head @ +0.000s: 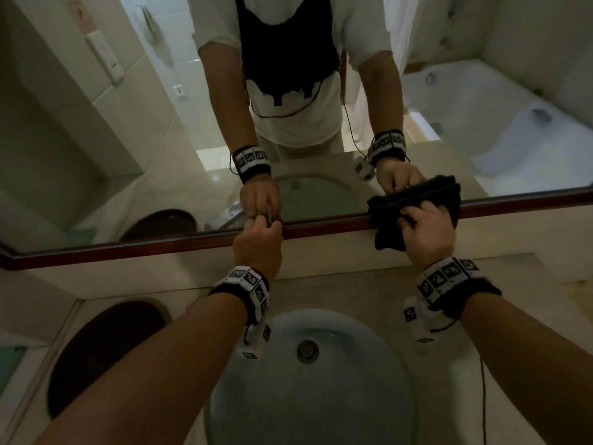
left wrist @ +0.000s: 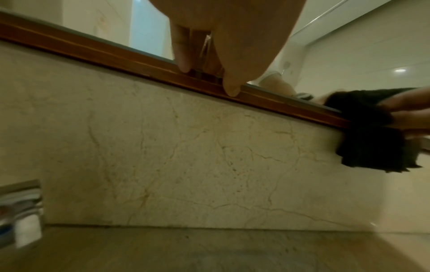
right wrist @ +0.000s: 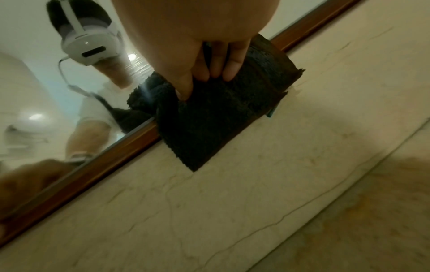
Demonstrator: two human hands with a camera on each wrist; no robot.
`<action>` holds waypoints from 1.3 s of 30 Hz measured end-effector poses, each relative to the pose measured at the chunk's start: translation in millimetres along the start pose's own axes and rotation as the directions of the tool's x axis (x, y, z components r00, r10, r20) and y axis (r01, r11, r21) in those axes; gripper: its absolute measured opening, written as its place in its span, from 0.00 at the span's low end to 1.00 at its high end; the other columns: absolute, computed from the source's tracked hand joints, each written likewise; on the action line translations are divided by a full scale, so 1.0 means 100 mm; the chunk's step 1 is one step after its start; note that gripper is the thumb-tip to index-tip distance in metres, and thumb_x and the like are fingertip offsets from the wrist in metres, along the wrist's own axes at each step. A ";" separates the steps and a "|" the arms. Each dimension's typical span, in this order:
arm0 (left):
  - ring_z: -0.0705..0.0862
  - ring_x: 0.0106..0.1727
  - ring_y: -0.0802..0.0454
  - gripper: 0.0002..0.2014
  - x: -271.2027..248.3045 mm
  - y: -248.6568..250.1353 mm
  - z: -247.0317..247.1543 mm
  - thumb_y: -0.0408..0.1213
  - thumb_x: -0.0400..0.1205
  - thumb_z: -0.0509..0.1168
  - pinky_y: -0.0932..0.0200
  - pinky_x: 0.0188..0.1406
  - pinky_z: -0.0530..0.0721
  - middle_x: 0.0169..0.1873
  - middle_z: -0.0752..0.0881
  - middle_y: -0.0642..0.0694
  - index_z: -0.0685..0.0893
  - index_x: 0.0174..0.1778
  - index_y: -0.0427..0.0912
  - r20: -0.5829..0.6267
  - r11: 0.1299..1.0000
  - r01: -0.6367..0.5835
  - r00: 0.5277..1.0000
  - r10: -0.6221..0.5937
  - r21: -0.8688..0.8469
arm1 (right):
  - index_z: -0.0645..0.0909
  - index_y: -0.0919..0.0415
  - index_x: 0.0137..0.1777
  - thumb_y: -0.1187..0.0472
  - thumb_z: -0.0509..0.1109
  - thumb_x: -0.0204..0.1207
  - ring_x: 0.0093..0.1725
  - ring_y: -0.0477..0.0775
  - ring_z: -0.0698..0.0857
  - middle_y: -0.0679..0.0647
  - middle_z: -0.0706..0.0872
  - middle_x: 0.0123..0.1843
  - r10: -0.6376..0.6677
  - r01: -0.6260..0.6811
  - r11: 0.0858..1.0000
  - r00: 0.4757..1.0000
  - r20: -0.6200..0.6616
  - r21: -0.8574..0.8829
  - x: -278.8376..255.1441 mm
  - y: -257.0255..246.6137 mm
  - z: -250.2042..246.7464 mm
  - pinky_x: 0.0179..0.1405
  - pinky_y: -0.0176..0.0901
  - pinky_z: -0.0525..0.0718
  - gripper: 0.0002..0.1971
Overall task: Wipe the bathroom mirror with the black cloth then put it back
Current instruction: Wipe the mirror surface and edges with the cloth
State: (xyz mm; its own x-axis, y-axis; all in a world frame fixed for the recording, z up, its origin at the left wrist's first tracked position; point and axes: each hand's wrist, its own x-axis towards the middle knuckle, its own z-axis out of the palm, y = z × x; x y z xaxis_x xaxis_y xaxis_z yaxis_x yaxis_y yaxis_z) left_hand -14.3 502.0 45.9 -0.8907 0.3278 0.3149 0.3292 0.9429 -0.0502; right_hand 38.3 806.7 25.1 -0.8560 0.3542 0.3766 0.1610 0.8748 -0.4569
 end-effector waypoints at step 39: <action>0.79 0.62 0.38 0.17 0.32 2.13 -0.09 0.41 0.82 0.61 0.45 0.54 0.80 0.62 0.80 0.42 0.80 0.68 0.49 0.156 1.000 0.028 0.987 -0.025 -0.015 | 0.89 0.58 0.58 0.59 0.68 0.82 0.53 0.69 0.82 0.60 0.87 0.54 -0.115 0.122 0.992 0.980 0.159 -0.030 0.42 1.55 -0.78 0.50 0.56 0.82 0.10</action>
State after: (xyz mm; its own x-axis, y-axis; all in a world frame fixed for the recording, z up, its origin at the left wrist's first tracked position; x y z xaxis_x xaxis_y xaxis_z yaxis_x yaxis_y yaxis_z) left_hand 30.3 713.2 53.2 -0.9368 0.3089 0.1645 0.3087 0.9508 -0.0276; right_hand 65.8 982.8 32.7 -0.9361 0.1937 0.2937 0.0703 0.9210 -0.3831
